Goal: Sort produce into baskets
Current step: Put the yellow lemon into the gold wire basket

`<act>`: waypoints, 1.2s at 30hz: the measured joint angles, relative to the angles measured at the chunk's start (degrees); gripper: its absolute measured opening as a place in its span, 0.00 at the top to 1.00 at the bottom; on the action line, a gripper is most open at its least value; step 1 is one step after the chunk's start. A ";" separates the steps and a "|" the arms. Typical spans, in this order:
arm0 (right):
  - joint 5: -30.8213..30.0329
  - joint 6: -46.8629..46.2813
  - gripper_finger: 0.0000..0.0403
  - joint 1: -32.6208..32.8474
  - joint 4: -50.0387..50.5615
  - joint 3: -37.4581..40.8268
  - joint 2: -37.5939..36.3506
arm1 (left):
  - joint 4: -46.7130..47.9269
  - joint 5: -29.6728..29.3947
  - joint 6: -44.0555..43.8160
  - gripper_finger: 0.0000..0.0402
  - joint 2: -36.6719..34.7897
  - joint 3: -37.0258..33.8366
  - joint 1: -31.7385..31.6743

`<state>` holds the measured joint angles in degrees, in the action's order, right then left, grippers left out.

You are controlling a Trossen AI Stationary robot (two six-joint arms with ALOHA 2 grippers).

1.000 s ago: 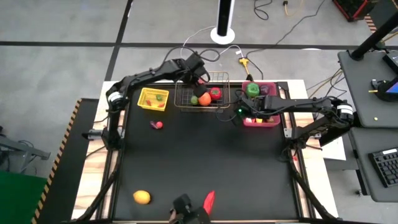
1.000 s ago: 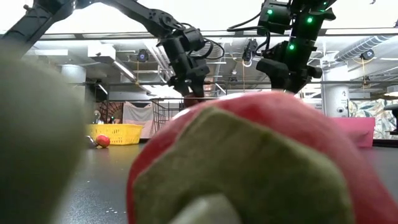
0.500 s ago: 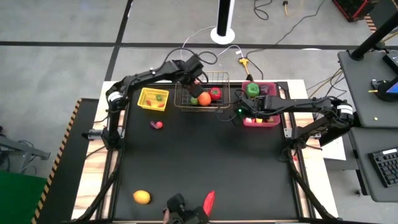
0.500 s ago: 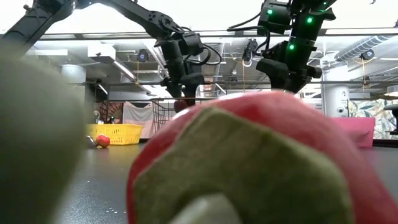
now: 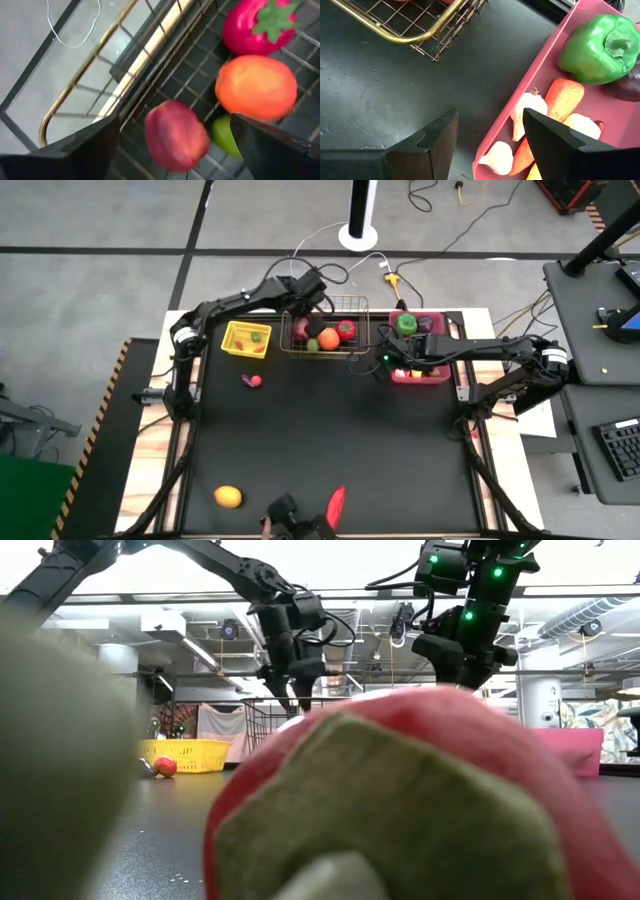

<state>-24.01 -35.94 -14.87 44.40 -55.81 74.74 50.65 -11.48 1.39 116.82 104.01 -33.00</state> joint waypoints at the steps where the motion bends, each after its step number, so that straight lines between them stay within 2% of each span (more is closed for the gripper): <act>1: 0.00 0.02 0.46 0.00 0.00 0.00 0.00 | 1.07 -0.02 0.02 0.11 -0.27 0.25 0.22; 9: -0.02 1.24 0.46 0.00 -0.20 0.00 -0.02 | 8.43 -0.01 0.78 0.11 -7.43 0.14 5.79; 15: -0.03 2.18 0.46 0.00 -0.35 0.02 -0.02 | 11.10 0.00 -0.84 0.11 -14.92 -0.28 14.17; 19: -0.02 2.25 0.46 0.00 -0.39 0.02 -0.04 | 12.31 -0.98 -4.95 0.11 -19.89 -2.23 20.53; 23: -0.01 2.23 0.46 0.04 -0.40 0.02 -0.04 | 15.91 -5.57 -13.07 0.11 -24.81 -6.58 27.58; 27: -0.02 2.23 0.46 0.02 -0.62 0.02 -0.07 | 19.57 -6.59 -23.16 0.11 -29.45 -12.24 35.14; 32: -0.01 2.32 0.46 0.18 -1.17 0.04 -0.07 | 22.32 -6.19 -34.93 0.11 -34.45 -19.65 45.60; 36: 0.00 2.29 0.46 0.67 -1.65 0.07 -0.07 | 22.67 -2.96 -44.47 0.11 -37.27 -25.05 54.56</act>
<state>-24.01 -33.65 -14.20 42.75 -55.75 74.67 73.32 -14.45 -43.09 79.54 78.96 21.56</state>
